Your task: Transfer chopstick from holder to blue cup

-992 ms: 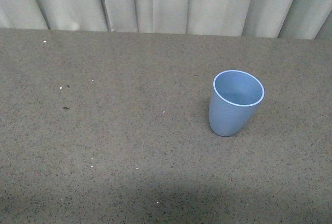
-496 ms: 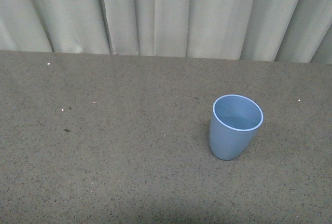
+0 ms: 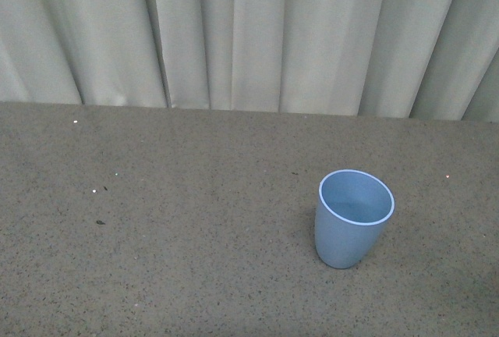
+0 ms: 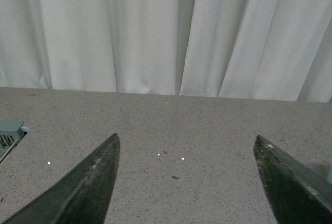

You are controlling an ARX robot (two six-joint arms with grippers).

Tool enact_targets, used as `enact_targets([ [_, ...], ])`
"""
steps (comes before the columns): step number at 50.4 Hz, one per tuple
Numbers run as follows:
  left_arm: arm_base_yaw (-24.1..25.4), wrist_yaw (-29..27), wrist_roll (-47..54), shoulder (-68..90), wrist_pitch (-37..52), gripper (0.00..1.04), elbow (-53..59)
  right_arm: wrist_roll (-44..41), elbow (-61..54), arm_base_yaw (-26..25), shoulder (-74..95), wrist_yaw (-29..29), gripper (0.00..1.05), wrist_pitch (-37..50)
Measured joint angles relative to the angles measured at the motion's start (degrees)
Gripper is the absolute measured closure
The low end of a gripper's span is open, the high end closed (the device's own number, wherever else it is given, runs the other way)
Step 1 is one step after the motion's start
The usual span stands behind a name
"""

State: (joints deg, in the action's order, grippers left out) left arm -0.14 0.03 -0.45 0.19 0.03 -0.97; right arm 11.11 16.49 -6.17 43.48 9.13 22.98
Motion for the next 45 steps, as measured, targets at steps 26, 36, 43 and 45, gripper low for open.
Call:
enact_targets([
  [26, 0.0, 0.0, 0.1, 0.0, 0.0, 0.07, 0.0, 8.4, 22.3, -9.1, 39.6, -4.0, 0.09, -2.9],
  [36, 0.0, 0.0, 0.1, 0.0, 0.0, 0.07, 0.0, 11.4, 24.7, -11.0, 45.1, -0.9, 0.09, 0.3],
  [43, 0.0, 0.0, 0.1, 0.0, 0.0, 0.07, 0.0, 13.9, 25.4, -12.7, 49.7, 1.5, 0.09, 2.6],
  [45, 0.0, 0.0, 0.1, 0.0, 0.0, 0.07, 0.0, 14.9, 25.7, -13.3, 51.2, 1.6, 0.09, 3.3],
])
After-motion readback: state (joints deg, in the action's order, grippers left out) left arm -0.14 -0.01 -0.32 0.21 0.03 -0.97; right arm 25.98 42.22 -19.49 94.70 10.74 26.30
